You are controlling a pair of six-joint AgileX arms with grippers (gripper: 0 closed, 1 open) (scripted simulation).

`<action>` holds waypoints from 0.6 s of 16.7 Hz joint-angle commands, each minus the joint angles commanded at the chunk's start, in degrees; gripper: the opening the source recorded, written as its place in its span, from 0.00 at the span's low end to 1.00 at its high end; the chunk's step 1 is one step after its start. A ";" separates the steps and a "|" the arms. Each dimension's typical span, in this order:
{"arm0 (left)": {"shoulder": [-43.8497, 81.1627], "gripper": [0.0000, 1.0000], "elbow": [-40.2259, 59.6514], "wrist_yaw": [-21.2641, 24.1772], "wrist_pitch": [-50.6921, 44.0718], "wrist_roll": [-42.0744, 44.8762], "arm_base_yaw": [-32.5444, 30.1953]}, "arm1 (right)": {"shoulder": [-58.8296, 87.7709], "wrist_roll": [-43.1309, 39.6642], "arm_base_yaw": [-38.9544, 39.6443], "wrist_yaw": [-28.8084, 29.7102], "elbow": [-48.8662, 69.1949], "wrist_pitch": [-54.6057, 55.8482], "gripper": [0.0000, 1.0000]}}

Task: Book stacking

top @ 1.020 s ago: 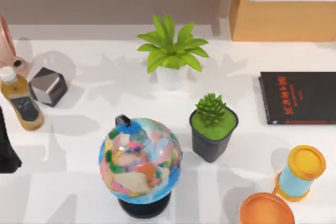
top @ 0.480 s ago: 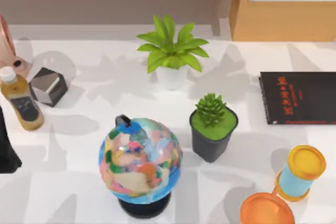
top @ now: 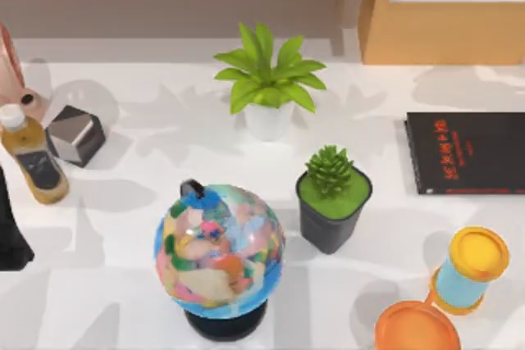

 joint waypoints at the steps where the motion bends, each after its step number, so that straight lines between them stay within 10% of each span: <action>1: 0.00 1.00 0.00 0.00 0.00 0.00 0.00 | 0.00 0.00 0.00 0.00 0.00 0.00 1.00; 10: 0.00 1.00 0.00 0.00 0.00 0.00 0.00 | 3.66 -0.03 1.05 1.10 5.97 -1.95 1.00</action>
